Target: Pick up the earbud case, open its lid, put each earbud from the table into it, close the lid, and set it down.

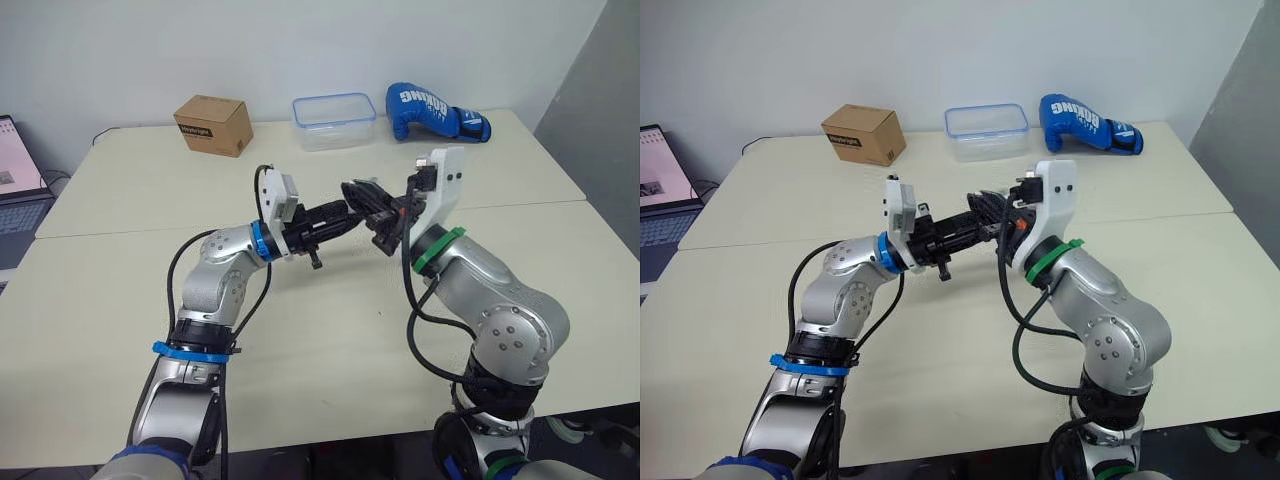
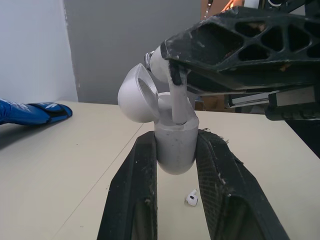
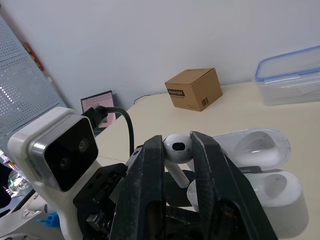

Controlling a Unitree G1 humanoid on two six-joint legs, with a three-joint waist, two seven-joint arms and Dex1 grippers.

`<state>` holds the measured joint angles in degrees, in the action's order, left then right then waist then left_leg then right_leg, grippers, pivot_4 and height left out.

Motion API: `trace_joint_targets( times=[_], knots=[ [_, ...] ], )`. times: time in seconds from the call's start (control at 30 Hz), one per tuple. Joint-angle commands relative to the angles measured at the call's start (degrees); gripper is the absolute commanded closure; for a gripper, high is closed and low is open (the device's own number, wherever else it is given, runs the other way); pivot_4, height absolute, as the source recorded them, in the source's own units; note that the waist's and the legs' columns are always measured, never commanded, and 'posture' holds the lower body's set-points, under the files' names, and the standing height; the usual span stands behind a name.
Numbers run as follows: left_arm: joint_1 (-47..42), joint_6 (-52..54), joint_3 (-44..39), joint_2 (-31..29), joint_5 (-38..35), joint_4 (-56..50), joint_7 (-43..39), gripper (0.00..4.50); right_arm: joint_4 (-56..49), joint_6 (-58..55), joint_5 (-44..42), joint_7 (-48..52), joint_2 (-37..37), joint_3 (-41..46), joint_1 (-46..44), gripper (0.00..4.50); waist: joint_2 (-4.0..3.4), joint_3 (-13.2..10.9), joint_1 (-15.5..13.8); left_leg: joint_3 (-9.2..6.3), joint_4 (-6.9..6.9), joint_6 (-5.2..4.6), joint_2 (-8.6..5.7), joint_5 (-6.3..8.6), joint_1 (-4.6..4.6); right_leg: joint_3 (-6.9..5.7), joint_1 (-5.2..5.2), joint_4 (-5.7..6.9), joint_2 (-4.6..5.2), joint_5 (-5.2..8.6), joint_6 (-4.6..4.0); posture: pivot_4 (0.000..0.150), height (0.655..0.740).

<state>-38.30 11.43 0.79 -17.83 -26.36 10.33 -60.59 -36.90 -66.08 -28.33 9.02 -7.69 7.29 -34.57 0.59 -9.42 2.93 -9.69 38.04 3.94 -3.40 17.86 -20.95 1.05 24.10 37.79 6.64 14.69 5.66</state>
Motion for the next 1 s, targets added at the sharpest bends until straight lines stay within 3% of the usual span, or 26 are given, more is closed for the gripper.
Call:
trace_joint_targets(
  times=[0.03,0.6,1.0],
  knots=[
    [-1.3,0.3,-0.7,-0.3,-0.5,-1.1,0.3,3.79,-0.7,2.9,-1.5,-1.3,-1.2,-1.0,0.5,4.12,0.0,0.0,0.0,0.0,0.0,0.0,0.0,0.0,0.0,0.0,0.0,0.0,0.0,0.0,0.0,0.15,0.7307],
    [-3.7,1.2,-1.2,0.6,-0.9,-1.1,1.9,3.79,0.3,7.1,-0.5,-5.8,1.1,-5.3,2.1,4.12,0.0,0.0,0.0,0.0,0.0,0.0,0.0,0.0,0.0,0.0,0.0,0.0,-0.01,0.0,0.0,0.15,0.7307],
    [-3.1,0.9,-1.0,0.0,-0.6,-0.7,1.1,3.79,0.6,8.9,-3.0,-7.1,0.8,-3.6,0.9,4.12,0.0,0.0,0.1,0.01,0.0,0.0,0.0,0.0,0.0,0.0,0.0,-0.02,-0.01,0.0,0.0,0.15,0.7307]
  ],
)
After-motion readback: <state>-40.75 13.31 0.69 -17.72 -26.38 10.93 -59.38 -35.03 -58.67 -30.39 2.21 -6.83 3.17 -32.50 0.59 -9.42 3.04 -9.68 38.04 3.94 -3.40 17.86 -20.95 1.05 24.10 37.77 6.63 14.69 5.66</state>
